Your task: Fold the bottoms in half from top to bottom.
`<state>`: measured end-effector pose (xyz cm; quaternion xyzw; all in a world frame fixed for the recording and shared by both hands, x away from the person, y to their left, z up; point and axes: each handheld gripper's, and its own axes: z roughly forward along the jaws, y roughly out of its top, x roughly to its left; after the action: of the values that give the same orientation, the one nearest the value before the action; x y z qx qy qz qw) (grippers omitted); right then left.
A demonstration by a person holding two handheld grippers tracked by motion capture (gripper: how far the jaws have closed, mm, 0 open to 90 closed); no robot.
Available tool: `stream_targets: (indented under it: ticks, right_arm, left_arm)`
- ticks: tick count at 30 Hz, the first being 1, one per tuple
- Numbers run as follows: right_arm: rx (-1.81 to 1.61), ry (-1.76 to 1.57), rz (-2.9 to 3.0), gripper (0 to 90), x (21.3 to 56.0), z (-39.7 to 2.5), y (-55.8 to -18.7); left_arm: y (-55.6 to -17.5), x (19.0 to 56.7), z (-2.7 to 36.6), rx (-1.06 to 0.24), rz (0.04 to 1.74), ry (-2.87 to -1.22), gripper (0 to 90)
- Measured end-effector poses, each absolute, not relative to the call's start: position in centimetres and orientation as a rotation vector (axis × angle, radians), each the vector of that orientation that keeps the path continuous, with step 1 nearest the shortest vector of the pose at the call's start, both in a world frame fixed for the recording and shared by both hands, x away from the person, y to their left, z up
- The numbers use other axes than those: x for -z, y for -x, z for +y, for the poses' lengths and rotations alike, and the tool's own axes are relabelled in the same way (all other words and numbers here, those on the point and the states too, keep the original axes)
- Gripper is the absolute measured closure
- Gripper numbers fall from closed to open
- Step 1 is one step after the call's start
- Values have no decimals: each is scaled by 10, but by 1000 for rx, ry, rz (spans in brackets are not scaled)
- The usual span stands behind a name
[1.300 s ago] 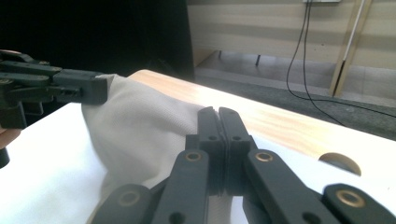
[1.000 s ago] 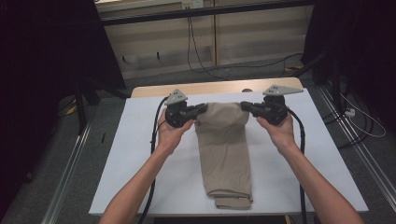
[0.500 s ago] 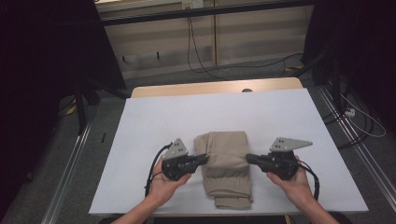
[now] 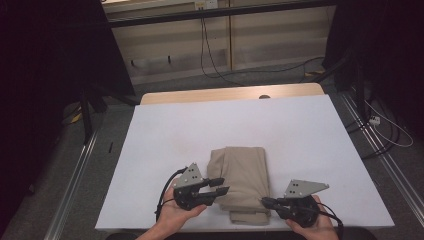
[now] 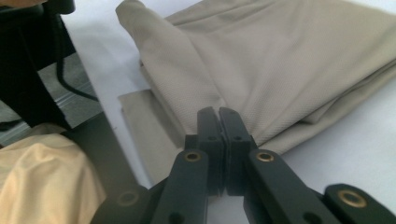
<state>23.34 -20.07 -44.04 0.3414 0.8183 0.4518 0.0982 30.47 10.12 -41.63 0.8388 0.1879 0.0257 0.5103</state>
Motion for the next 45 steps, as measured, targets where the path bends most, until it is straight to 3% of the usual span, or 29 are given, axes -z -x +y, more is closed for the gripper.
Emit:
stream_targets:
  ticks: [4,6,13,16,21,24,33,41,45]
  right_arm:
    - [-1289,-1013,2444,843,449,-200,-231]
    - [-1298,-1023,2445,764,449,-200,-230]
    - [-1339,-1058,2399,552,447,-202,-234]
    - [-1371,-1082,2322,432,443,-206,-238]
    - [-1361,-1123,2277,298,442,-212,-255]
    - [-1341,-1140,2251,223,441,-215,-261]
    - [-1297,-1165,2096,140,425,-236,-288]
    - [-1287,-1262,2011,146,425,-261,-299]
    - [-1255,-1271,1974,146,428,-271,-297]
  left_arm:
    - [-298,437,90,-26,424,-2140,695]
    - [-292,443,89,-26,398,-2184,684]
    - [-290,440,96,-30,399,-2131,682]
    - [-298,438,99,-79,469,-2117,504]
    - [-316,435,107,-135,563,-2073,436]
    - [-325,434,114,-183,603,-2058,348]
    - [-352,415,145,-393,691,-1950,207]
    - [-364,417,178,-431,762,-1899,83]
    - [-363,423,198,-473,823,-1880,67]
